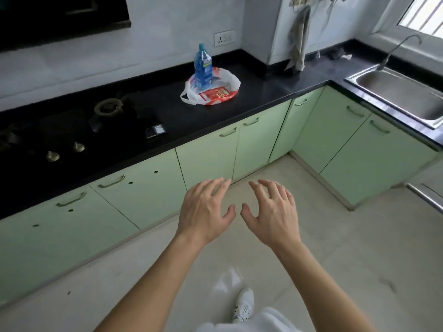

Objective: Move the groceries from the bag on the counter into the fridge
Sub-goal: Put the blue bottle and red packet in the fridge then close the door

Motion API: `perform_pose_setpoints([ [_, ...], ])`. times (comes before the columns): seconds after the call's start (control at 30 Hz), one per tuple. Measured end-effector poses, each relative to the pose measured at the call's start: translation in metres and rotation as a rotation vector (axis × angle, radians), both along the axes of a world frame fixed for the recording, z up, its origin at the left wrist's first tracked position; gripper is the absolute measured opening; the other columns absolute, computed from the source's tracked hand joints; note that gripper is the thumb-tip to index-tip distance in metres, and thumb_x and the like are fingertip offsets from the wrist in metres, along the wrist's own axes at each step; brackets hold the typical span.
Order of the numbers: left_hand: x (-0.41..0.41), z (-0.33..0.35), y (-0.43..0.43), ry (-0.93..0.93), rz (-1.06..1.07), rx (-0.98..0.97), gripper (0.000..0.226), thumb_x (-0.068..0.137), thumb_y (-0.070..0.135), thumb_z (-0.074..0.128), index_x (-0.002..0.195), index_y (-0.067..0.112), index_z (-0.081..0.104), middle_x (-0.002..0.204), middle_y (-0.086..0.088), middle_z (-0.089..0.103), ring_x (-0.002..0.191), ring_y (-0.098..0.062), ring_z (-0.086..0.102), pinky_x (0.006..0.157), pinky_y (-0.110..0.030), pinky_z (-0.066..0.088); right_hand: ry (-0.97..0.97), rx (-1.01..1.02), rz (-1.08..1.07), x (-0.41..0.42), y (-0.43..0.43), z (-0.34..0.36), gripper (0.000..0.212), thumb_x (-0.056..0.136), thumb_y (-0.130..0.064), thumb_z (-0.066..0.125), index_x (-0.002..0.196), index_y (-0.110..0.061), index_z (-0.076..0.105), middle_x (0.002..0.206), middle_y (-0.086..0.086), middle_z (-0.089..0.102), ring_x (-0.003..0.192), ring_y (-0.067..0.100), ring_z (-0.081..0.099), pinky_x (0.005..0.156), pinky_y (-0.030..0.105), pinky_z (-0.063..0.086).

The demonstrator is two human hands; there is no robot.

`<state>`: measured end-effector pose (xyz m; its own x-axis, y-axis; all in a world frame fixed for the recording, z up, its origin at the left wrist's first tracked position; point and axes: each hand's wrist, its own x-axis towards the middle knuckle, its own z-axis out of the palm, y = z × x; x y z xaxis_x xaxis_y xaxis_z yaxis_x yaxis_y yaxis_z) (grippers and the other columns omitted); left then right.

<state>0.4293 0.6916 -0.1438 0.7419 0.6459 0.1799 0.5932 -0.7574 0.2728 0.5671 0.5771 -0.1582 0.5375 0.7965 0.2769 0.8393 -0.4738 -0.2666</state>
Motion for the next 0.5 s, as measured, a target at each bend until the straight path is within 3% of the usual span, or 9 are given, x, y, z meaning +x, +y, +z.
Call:
perform_pose_setpoints([
  [0.2,0.094,0.003,0.013,-0.011,-0.012,-0.007,0.061,0.085,0.052,0.043,0.138,0.023,0.052,0.138,0.002,0.058,0.128,-0.018,0.051,0.105,-0.037,0.043,0.009,0.001,-0.016,0.089,0.017,0.006,0.058,0.084,-0.051,0.055,0.132,-0.020,0.062,0.131,0.004,0.063,0.127,0.029,0.054,0.109,0.045,0.038],
  [0.5,0.152,0.001,0.063,0.007,0.017,-0.003,0.061,0.084,0.050,0.044,0.138,0.022,0.053,0.137,0.003,0.058,0.126,-0.018,0.052,0.102,-0.037,0.045,0.068,0.009,0.000,0.154,0.063,-0.006,0.059,0.084,-0.052,0.050,0.131,-0.020,0.062,0.130,0.004,0.063,0.124,0.028,0.056,0.109,0.046,0.040],
])
